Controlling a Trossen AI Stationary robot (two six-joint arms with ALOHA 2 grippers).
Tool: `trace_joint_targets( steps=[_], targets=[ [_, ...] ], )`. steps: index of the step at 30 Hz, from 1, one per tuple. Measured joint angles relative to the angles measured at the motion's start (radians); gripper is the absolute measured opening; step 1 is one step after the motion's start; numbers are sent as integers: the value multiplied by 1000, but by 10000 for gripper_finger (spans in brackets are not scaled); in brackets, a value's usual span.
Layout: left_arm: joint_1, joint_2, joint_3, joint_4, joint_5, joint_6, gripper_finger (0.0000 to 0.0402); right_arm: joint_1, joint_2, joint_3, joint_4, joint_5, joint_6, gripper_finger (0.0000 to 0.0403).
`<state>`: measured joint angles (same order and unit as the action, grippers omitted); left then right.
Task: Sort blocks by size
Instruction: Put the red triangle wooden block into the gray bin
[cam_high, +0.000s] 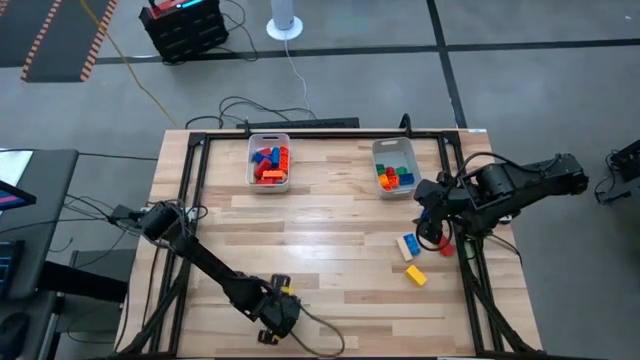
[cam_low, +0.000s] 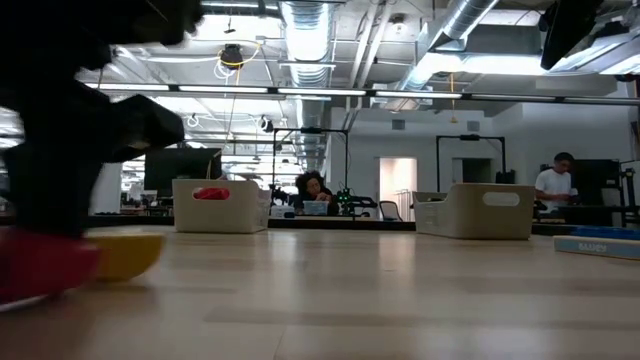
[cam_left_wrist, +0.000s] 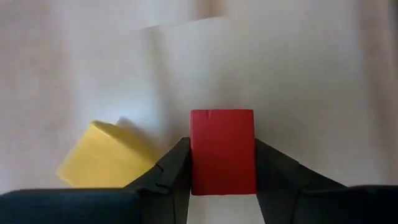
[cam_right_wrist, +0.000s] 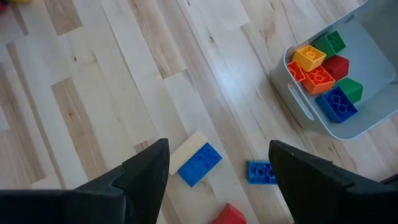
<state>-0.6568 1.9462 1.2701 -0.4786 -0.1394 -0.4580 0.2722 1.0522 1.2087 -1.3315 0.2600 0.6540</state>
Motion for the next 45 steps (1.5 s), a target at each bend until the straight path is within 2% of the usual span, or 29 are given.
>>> trace_joint_targets(
  steps=[5, 11, 16, 23, 25, 32, 41, 45],
  targets=[
    [69, -71, 0, -56, -101, 12, 128, 0, -6, 0, 0, 0, 0, 301],
    [247, -159, 0, -20, -101, 141, 128, 0, -56, 0, -78, 29, 77, 301],
    [453, -182, 1, 133, -12, 274, 128, 0, -131, 0, -151, 93, 206, 301],
    [736, -127, 7, 425, 86, 305, 128, 0, -176, 0, -124, 163, 314, 301],
    [790, -97, 34, 447, 117, 315, 128, 0, -164, 0, -114, 165, 314, 301],
    [890, 77, 247, 440, 196, 333, 128, -1, -116, 0, -67, 183, 315, 301],
    [926, 418, 708, 411, 235, 210, 137, -42, -75, 0, -23, 188, 317, 301],
    [926, 531, 896, 377, 238, 183, 142, -61, -72, 1, -14, 188, 321, 301]
  ],
)
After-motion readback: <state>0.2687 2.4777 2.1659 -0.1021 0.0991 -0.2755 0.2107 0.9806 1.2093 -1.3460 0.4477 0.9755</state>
